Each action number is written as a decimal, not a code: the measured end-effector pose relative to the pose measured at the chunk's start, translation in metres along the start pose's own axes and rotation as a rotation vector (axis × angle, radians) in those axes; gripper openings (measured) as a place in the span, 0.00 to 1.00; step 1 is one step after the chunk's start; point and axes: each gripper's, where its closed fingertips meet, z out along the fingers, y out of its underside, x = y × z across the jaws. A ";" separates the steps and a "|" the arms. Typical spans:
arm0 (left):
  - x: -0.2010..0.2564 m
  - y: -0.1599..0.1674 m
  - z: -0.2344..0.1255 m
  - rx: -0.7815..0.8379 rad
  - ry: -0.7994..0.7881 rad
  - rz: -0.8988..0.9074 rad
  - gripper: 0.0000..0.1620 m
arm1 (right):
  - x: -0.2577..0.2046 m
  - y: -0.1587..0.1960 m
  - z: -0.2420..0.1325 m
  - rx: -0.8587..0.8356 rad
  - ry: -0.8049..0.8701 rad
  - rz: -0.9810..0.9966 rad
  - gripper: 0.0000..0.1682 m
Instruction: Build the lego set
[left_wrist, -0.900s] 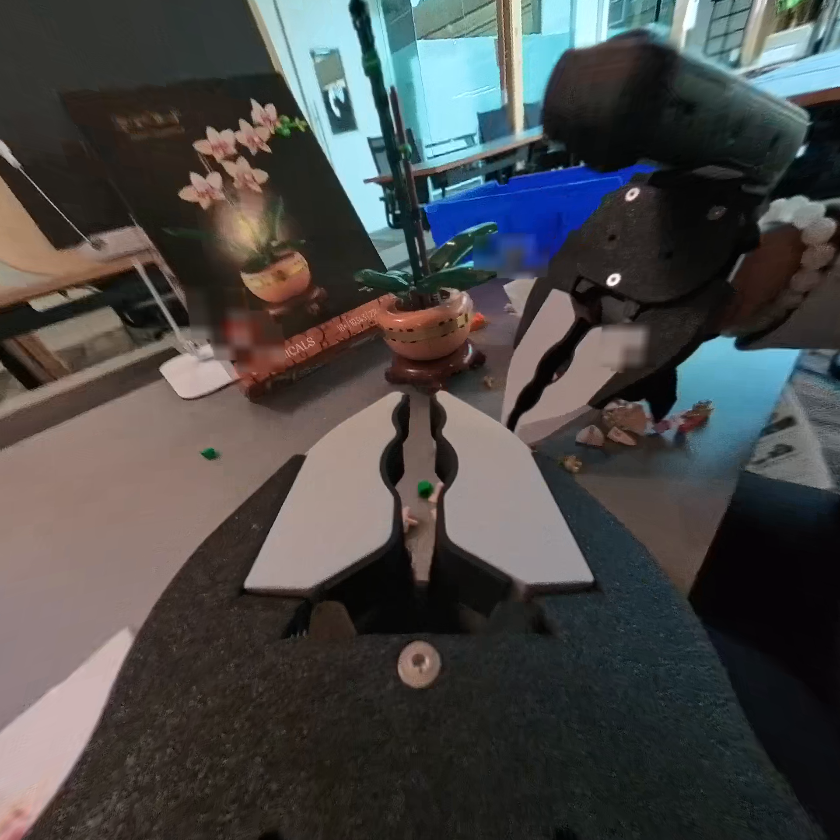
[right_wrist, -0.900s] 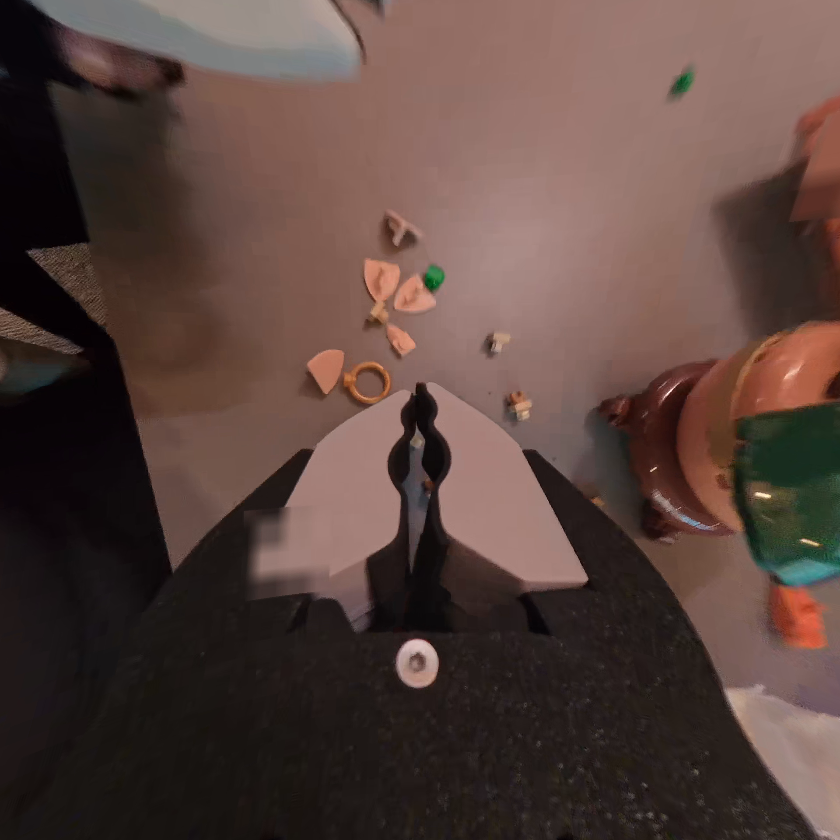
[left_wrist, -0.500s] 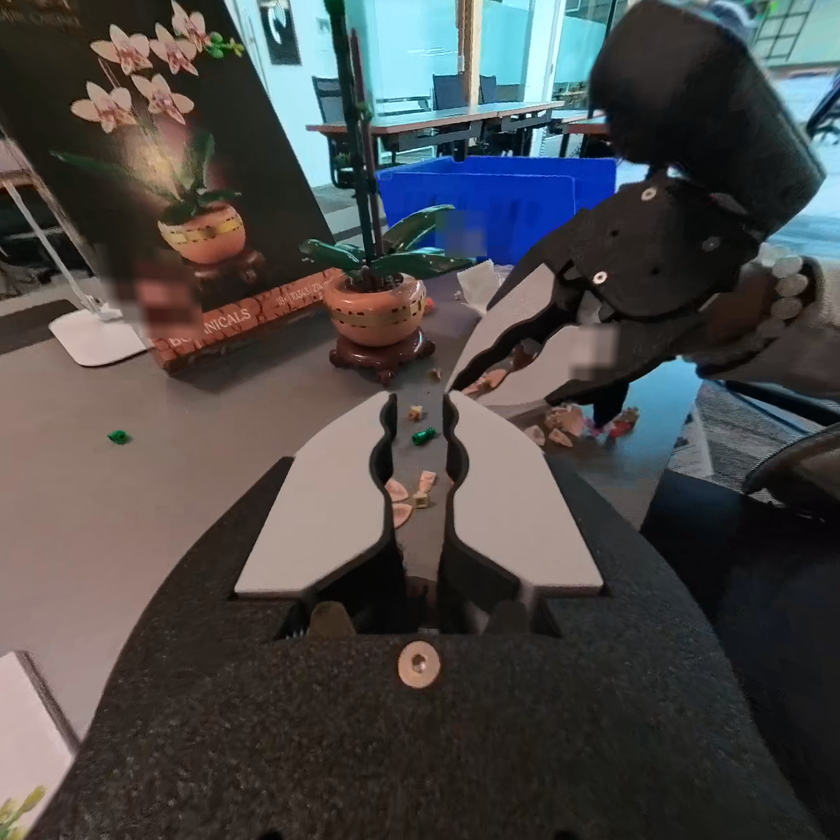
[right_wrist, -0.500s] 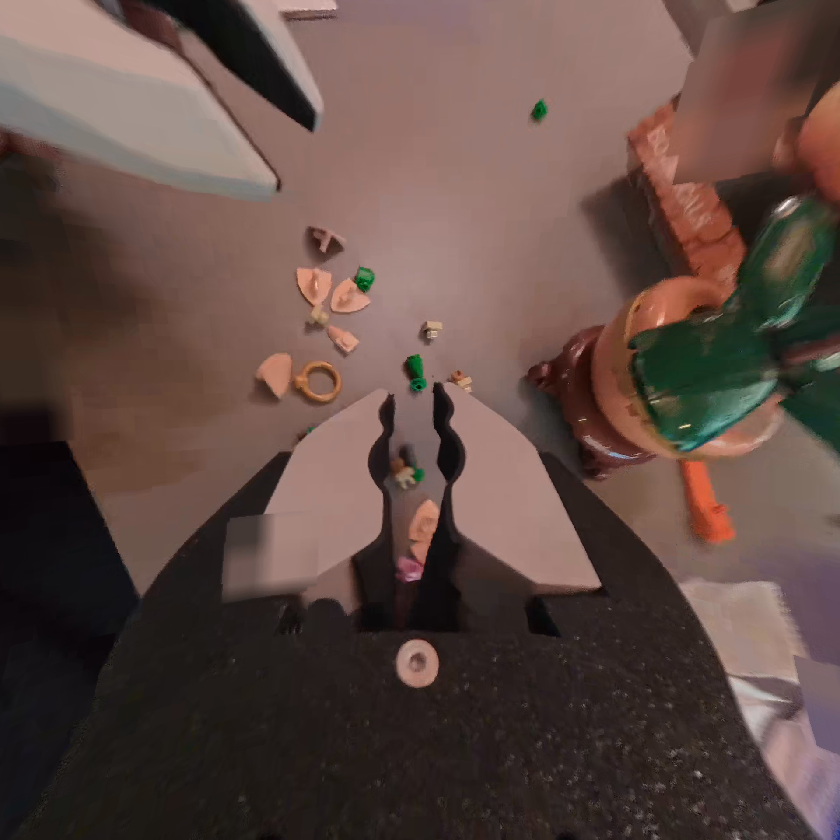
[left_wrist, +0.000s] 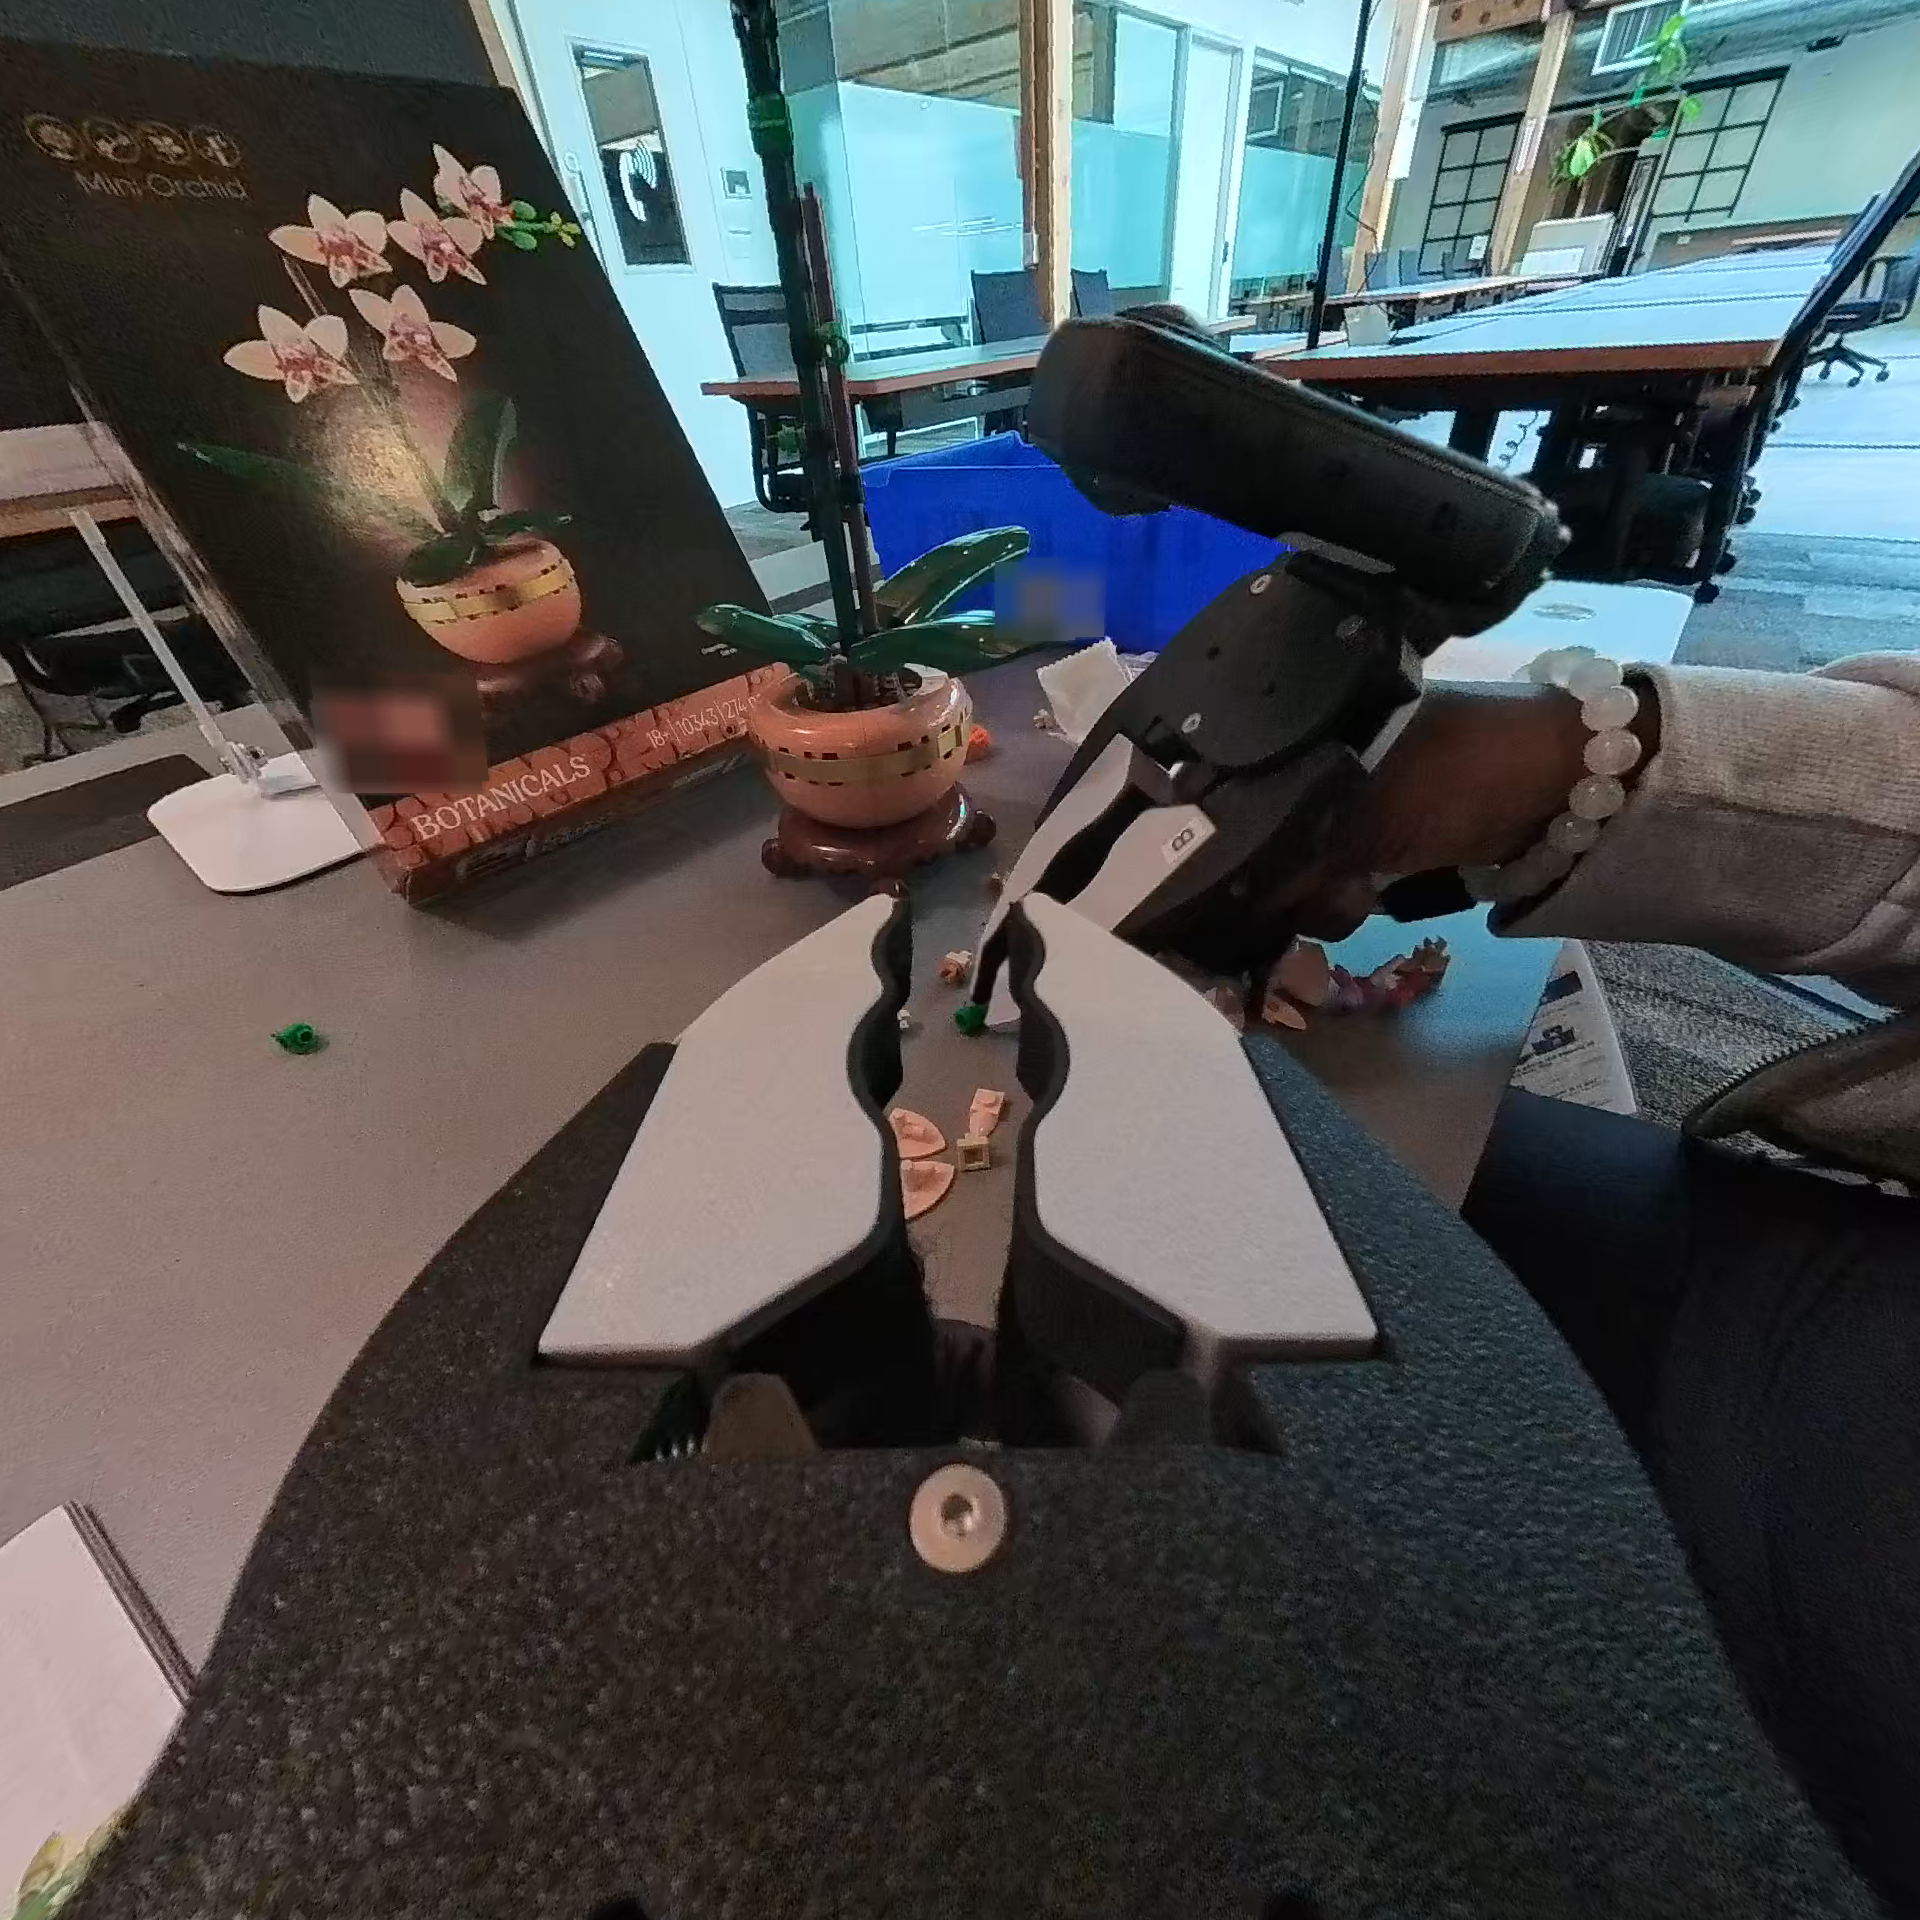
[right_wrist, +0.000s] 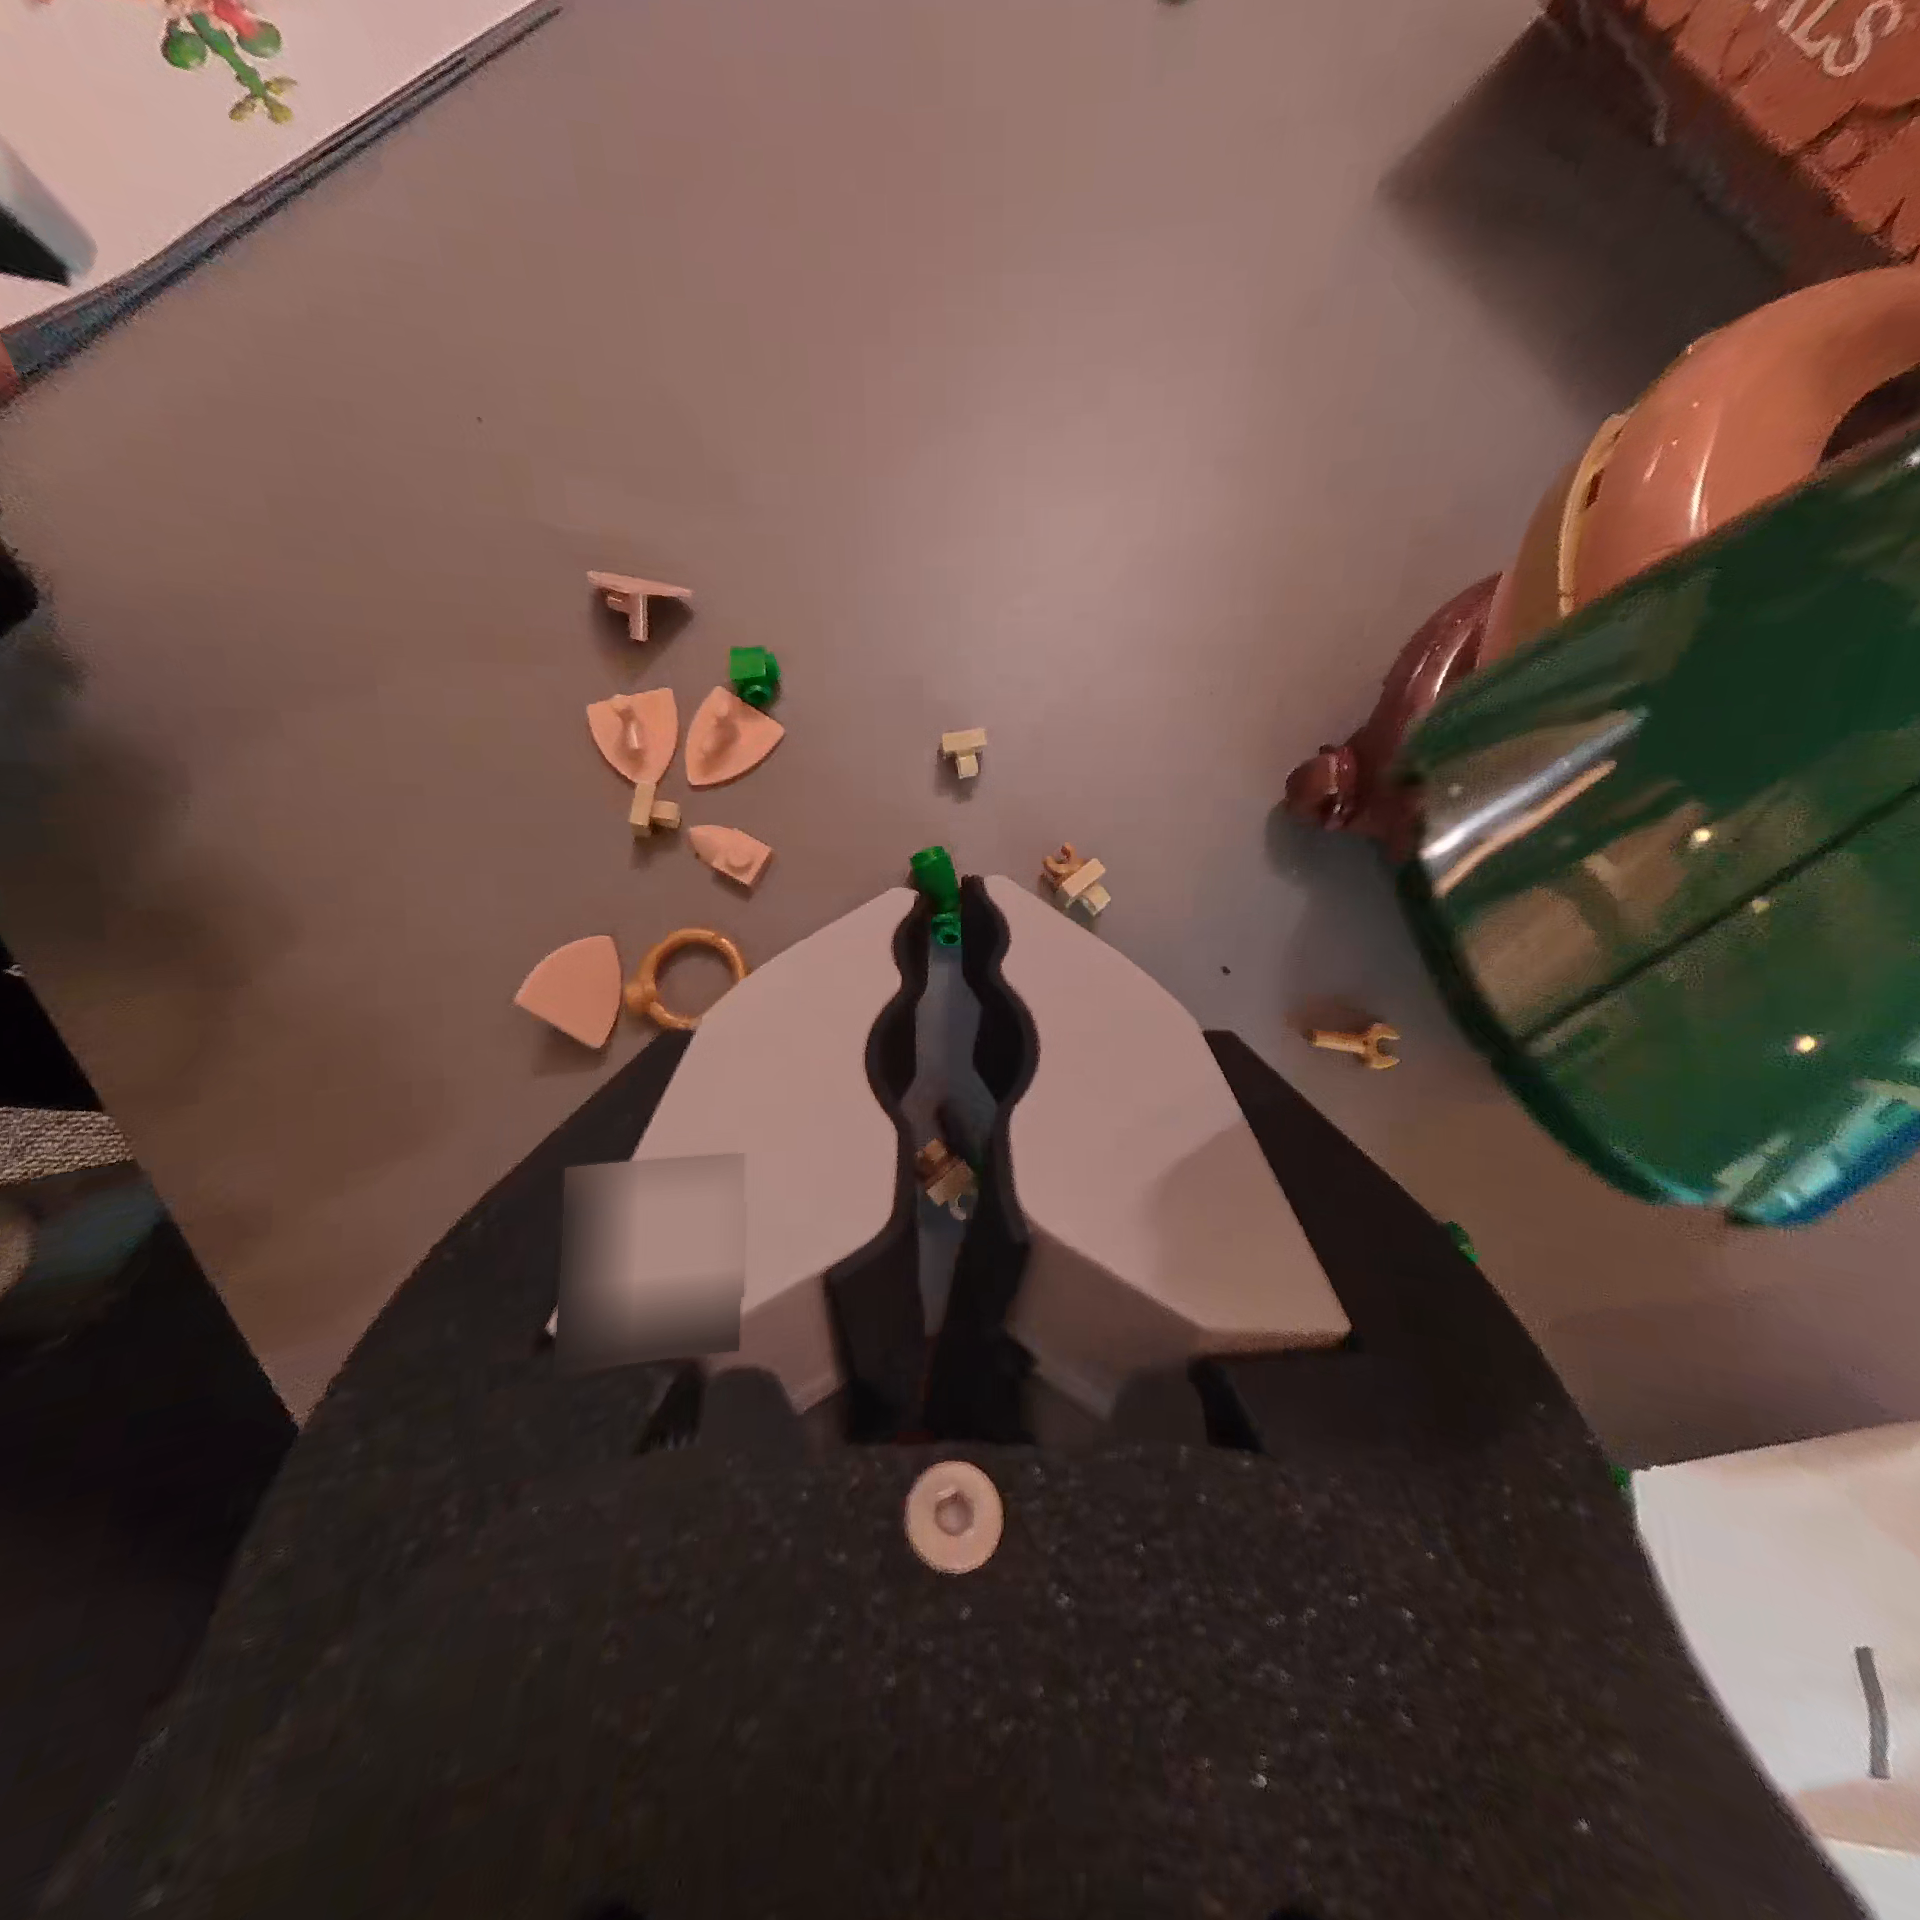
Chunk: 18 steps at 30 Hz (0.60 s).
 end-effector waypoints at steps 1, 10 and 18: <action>0.000 0.000 0.000 -0.002 -0.002 0.004 0.10 | 0.000 0.000 -0.001 0.004 -0.004 -0.007 0.03; 0.005 0.010 0.006 -0.084 0.019 -0.016 0.10 | -0.011 0.004 -0.021 0.093 0.028 -0.351 0.03; 0.014 0.007 0.006 -0.078 0.039 0.074 0.10 | -0.007 0.002 -0.008 0.067 -0.089 -0.308 0.18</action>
